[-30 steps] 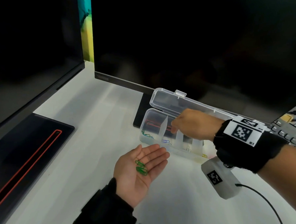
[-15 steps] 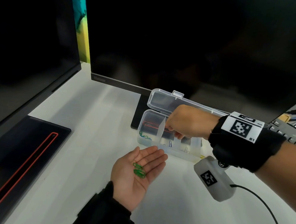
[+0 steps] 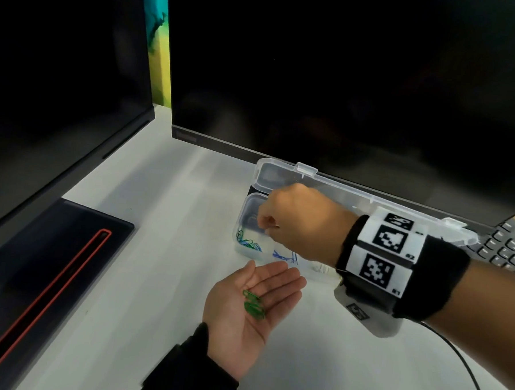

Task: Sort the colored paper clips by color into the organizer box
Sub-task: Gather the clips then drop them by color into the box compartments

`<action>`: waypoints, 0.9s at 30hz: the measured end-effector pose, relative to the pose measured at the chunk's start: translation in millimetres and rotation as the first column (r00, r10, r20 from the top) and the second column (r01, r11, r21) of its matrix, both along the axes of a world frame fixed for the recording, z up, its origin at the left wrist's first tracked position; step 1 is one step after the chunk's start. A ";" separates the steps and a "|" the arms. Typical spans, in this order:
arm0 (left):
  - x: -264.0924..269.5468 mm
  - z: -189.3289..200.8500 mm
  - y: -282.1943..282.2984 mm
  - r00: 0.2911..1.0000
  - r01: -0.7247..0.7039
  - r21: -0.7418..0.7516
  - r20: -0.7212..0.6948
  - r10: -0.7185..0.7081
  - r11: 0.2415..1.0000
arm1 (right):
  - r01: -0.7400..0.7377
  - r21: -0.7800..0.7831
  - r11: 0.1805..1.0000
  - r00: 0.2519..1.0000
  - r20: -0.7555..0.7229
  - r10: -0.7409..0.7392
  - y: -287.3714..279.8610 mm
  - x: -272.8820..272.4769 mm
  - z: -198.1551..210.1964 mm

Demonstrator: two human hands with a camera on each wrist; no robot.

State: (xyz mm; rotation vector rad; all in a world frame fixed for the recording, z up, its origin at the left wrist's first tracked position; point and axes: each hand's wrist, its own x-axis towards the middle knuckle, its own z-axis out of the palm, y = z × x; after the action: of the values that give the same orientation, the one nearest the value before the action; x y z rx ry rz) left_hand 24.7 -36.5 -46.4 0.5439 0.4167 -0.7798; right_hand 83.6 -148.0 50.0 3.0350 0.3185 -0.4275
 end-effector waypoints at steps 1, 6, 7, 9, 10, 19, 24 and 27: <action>0.1 0.0 0.2 1.000 0.006 0.006 0.001 -0.006 1.000 | -0.012 -0.004 1.000 1.000 -0.014 0.012 2.7 4.2 -3.0; 0.6 1.0 0.2 1.000 0.019 0.011 0.007 -0.019 1.000 | -0.036 -0.125 0.991 0.986 -0.166 0.015 19.8 19.6 -15.7; 0.6 0.7 0.1 1.000 0.022 0.013 0.010 -0.022 1.000 | -0.055 -0.145 0.988 0.985 -0.169 0.030 23.2 21.6 -17.0; 0.4 0.3 0.0 1.000 0.025 0.010 0.013 -0.025 1.000 | -0.067 -0.153 0.986 0.988 -0.151 0.043 27.9 24.1 -17.1; 0.2 0.2 0.2 1.000 0.025 0.007 0.016 -0.025 1.000 | -0.063 -0.148 0.987 0.989 -0.145 0.042 28.6 24.6 -17.4; -0.4 1.3 1.2 0.999 0.017 0.003 0.035 -0.017 1.000 | -0.060 -0.189 0.980 0.997 -0.062 0.049 32.7 20.2 -30.7; -0.8 4.6 1.4 0.998 0.039 0.022 0.039 -0.040 0.999 | -0.013 -0.098 0.995 0.994 -0.109 0.002 29.7 23.2 -25.8; -0.8 3.2 2.3 0.999 0.035 0.016 0.022 -0.035 0.999 | 0.064 -0.008 0.998 0.985 -0.160 -0.065 23.6 27.2 -11.9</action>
State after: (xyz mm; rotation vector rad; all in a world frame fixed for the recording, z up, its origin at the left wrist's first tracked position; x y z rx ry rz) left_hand 24.0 -34.1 -43.2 0.5755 0.3942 -0.8038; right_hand 110.9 -124.4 38.1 3.0213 0.2278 -0.6776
